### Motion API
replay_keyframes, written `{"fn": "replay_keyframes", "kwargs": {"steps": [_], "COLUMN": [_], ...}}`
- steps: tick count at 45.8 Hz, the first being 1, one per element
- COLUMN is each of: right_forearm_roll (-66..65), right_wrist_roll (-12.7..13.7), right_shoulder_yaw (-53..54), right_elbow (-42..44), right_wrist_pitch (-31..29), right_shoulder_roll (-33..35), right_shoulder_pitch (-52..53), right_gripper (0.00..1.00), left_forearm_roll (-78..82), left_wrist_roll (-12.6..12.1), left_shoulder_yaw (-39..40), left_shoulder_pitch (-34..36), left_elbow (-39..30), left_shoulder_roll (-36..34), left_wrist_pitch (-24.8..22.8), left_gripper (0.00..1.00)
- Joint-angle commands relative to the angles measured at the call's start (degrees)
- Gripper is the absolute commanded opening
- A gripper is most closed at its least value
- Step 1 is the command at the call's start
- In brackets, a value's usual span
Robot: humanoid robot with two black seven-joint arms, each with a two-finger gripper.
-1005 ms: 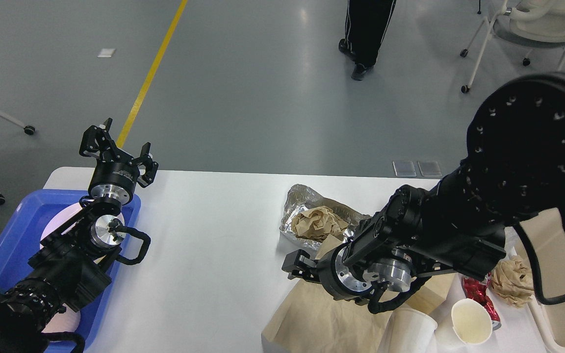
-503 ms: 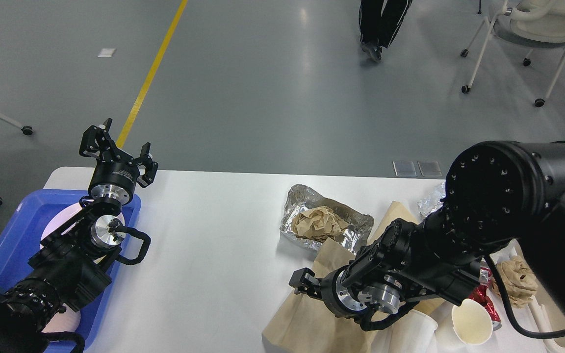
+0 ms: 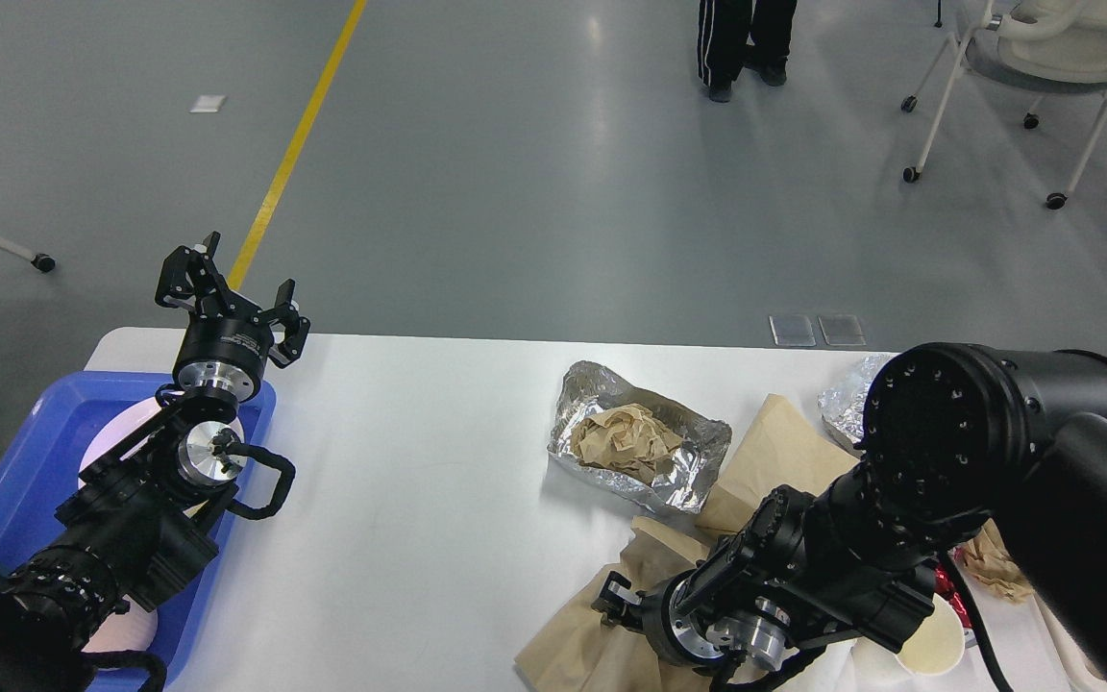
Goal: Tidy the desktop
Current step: 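Lower the right gripper onto the brown paper bag and grasp it, then lift the paper bag and carry it toward the white bin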
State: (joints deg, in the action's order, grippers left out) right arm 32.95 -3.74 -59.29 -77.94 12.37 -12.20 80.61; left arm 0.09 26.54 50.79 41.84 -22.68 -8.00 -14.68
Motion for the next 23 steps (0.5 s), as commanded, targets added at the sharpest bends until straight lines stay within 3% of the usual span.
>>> {"fn": "replay_keyframes", "kwargs": {"steps": [1, 23], "right_forearm_roll": [-0.2, -2.0], "right_wrist_roll": [0.0, -0.4], "right_shoulder_yaw": [0.2, 0.1], "right_elbow": [-0.7, -9.7], "right_wrist_pitch": [0.2, 1.4], "right_shoulder_roll": [0.0, -0.1], "right_shoulder_pitch": [0.0, 10.6], "right_gripper": [0.0, 0.0], "left_forearm_roll": [0.0, 0.0], "left_wrist_roll": [0.0, 0.0], "left_shoulder_yaw": [0.0, 0.0], "left_shoulder_pitch": [0.0, 0.0], "left_elbow": [0.0, 0.0], "left_shoulder_roll": [0.0, 0.0], "left_wrist_pitch": [0.0, 0.0], "left_gripper": [0.97, 0.97]}}
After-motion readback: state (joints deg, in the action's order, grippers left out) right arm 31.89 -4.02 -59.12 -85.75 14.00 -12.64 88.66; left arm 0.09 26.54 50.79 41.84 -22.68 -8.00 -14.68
